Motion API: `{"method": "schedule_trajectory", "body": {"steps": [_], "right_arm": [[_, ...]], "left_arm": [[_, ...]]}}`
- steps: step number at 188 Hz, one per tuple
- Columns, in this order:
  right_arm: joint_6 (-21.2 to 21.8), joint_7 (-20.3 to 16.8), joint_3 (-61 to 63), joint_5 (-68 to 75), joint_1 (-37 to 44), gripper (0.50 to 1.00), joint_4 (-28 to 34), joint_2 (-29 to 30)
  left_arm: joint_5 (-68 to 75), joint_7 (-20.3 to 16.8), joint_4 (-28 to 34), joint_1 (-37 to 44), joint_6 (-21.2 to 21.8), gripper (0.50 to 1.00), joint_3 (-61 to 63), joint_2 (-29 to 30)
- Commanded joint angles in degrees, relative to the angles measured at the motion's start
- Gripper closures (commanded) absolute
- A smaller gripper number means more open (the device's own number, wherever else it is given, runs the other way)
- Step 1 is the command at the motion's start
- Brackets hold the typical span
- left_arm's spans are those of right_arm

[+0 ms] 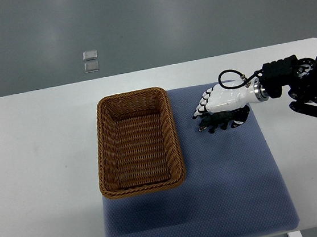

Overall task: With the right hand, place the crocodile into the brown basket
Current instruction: 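Close the right hand's fingers around the crocodile's body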

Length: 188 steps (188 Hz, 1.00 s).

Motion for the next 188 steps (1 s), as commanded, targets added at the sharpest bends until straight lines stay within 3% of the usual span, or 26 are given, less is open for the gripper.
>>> {"method": "schedule_trajectory", "body": {"steps": [1,188], "right_arm": [[-1.12,0.00,-0.50,-0.17,-0.01,0.621,-1.17,0.51],[-3.49,0.09,-2.44,-0.69,-0.28,0.697,-3.89,1.74]], "left_arm": [[0.00,0.00,0.00,0.00,0.00,0.500,-0.02,0.00],[0.00,0.00,0.00,0.00,0.00,0.500,0.07,0.00]]}}
